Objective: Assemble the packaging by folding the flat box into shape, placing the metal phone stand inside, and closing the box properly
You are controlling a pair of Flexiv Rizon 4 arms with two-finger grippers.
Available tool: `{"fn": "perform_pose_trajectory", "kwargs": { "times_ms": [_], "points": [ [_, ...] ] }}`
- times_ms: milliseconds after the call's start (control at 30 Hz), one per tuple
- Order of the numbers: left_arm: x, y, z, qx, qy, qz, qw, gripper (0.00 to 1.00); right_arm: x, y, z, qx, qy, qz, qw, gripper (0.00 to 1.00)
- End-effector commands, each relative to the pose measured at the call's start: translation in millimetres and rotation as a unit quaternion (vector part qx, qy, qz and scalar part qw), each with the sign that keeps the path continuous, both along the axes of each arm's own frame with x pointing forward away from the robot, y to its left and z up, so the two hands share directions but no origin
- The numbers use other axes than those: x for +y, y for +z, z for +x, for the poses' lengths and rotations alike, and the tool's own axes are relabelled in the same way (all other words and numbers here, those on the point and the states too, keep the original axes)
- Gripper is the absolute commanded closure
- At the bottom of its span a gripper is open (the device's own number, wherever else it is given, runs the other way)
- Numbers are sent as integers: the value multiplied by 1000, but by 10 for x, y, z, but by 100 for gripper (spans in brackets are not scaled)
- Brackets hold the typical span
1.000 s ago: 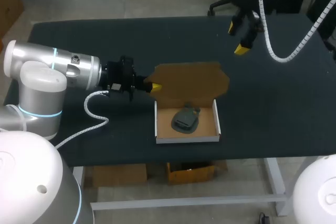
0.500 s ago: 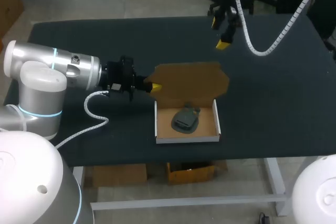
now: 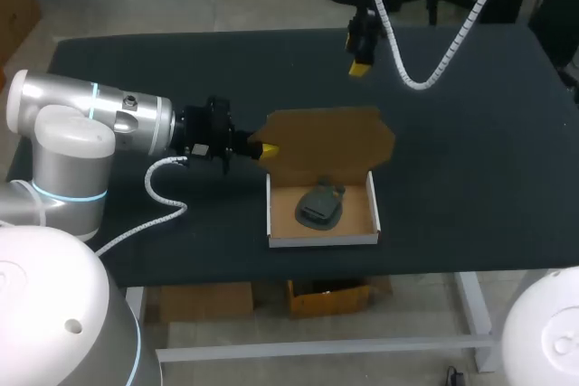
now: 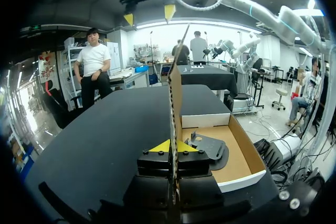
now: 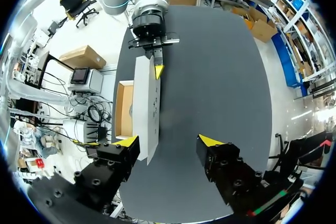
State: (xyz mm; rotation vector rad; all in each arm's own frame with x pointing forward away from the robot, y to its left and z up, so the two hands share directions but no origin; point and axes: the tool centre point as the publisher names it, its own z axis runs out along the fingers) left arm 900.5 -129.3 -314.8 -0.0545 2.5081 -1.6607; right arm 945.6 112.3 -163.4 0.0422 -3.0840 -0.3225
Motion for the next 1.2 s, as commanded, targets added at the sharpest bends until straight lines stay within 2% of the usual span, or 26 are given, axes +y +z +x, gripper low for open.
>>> {"fn": "perform_pose_trajectory", "kwargs": {
  "times_ms": [33,100,567,933,1200],
  "points": [
    [0,-6,0,-1,0,-1,1000,100,122,-25,77,7,4,-23,1000,49],
    [0,-6,0,-1,0,-1,1000,100,157,-50,92,9,5,-28,1000,53],
    [0,-6,0,-1,0,-1,1000,100,340,-274,144,14,1,-54,998,52],
    [0,-6,0,-1,0,-1,1000,100,394,-526,74,19,7,-56,998,52],
    [0,-6,0,-1,0,-1,1000,100,427,-566,12,21,10,-54,998,52]
  ]
}}
